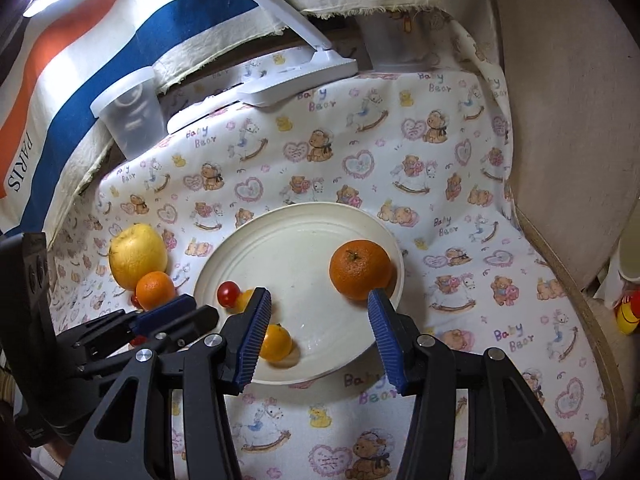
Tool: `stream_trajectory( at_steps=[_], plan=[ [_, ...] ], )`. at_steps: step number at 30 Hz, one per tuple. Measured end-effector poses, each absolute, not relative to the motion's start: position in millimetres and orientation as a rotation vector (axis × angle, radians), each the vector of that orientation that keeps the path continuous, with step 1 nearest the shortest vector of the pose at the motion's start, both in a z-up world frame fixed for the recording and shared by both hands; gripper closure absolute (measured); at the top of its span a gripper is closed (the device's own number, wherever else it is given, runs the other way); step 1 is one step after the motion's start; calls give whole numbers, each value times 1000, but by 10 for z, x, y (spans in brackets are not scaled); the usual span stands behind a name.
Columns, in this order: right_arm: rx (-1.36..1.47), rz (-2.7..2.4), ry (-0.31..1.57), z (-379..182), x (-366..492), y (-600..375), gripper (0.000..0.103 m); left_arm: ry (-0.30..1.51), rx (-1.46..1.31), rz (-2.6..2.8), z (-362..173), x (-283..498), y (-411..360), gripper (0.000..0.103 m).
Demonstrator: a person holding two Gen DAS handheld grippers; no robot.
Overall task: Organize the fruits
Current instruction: 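Open both grippers to set the orange and yellow citrus on the plate, then withdraw both open grippers from the plate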
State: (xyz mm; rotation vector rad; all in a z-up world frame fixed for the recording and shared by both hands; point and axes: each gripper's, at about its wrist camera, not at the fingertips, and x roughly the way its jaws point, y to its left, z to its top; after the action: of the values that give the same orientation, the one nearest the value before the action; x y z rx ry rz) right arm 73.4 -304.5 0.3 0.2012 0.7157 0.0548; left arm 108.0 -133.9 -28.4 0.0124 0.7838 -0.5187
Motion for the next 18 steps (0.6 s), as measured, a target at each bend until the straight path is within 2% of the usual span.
stream_trajectory(
  at_steps=[13, 18],
  plan=[
    [144, -4, 657, 68, 666, -3025, 51, 751, 14, -491, -229, 1062, -1275, 75],
    [143, 7, 624, 124, 618, -3022, 51, 621, 19, -449, 110, 894, -1104, 74]
  ],
)
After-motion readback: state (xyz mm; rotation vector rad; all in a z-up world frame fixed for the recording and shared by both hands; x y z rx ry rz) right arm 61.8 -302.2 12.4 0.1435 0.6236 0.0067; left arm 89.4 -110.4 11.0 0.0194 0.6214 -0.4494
